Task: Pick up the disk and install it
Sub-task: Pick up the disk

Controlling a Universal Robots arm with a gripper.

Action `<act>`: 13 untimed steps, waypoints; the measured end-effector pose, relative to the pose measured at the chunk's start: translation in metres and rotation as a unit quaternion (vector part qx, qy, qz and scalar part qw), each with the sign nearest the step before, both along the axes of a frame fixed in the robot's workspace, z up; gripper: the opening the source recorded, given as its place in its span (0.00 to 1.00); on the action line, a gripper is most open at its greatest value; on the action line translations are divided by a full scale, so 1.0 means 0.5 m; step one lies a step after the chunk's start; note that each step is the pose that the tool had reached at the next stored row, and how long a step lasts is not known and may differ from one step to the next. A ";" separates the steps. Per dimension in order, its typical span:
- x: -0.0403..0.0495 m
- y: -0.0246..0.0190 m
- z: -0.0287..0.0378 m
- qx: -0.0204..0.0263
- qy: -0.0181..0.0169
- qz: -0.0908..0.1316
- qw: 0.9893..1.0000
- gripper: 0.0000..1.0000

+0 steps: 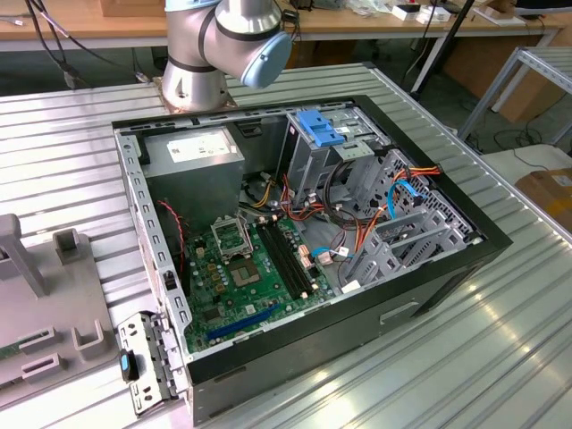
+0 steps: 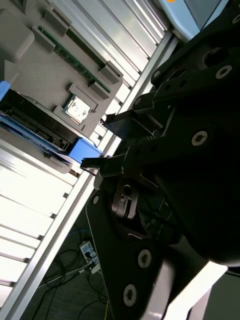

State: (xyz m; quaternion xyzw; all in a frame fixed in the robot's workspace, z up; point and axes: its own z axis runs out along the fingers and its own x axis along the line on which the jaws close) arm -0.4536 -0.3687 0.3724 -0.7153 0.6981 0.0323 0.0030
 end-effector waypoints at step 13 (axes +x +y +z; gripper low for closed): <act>0.000 0.0012 -0.001 0.000 0.000 0.000 1.000 0.42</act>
